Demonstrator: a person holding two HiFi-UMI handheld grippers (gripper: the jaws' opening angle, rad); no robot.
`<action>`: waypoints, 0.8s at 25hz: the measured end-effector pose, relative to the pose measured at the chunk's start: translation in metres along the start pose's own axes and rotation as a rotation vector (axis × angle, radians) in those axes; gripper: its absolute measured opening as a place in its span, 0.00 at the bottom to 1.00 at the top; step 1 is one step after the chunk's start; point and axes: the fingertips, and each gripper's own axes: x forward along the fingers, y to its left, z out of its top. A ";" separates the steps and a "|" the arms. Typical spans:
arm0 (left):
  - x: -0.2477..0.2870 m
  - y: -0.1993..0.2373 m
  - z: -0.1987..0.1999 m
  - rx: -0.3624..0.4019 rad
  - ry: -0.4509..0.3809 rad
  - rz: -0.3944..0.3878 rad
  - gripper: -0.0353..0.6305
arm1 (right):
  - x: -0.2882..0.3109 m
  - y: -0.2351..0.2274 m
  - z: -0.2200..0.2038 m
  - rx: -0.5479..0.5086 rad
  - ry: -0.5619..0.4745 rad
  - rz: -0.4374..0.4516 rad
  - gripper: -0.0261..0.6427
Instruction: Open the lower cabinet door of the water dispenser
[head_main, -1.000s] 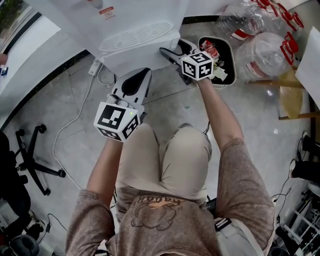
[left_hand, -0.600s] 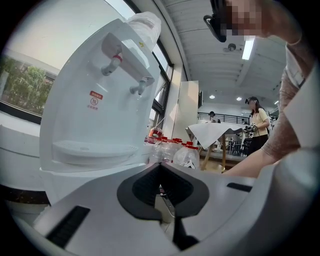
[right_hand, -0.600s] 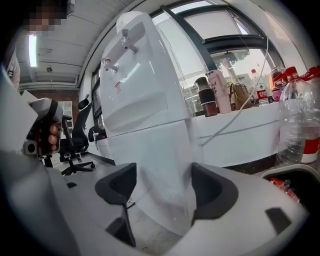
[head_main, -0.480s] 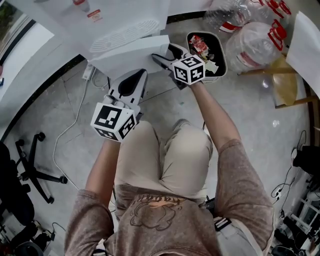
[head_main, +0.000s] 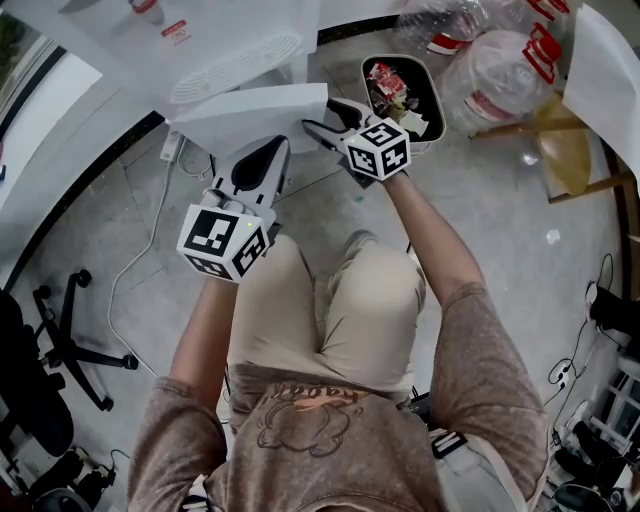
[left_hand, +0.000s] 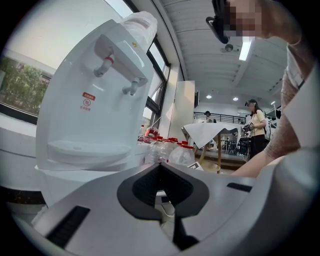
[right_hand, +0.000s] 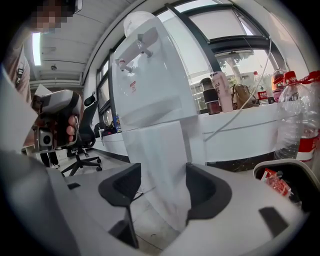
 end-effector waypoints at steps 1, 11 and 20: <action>0.000 0.000 -0.001 -0.001 0.001 -0.001 0.07 | -0.002 0.001 -0.001 0.002 0.001 0.003 0.44; 0.000 -0.009 -0.007 -0.002 0.018 -0.015 0.07 | -0.021 0.023 -0.011 -0.012 0.015 0.053 0.37; -0.004 -0.021 -0.008 -0.001 0.013 -0.035 0.07 | -0.038 0.045 -0.023 -0.038 0.045 0.108 0.35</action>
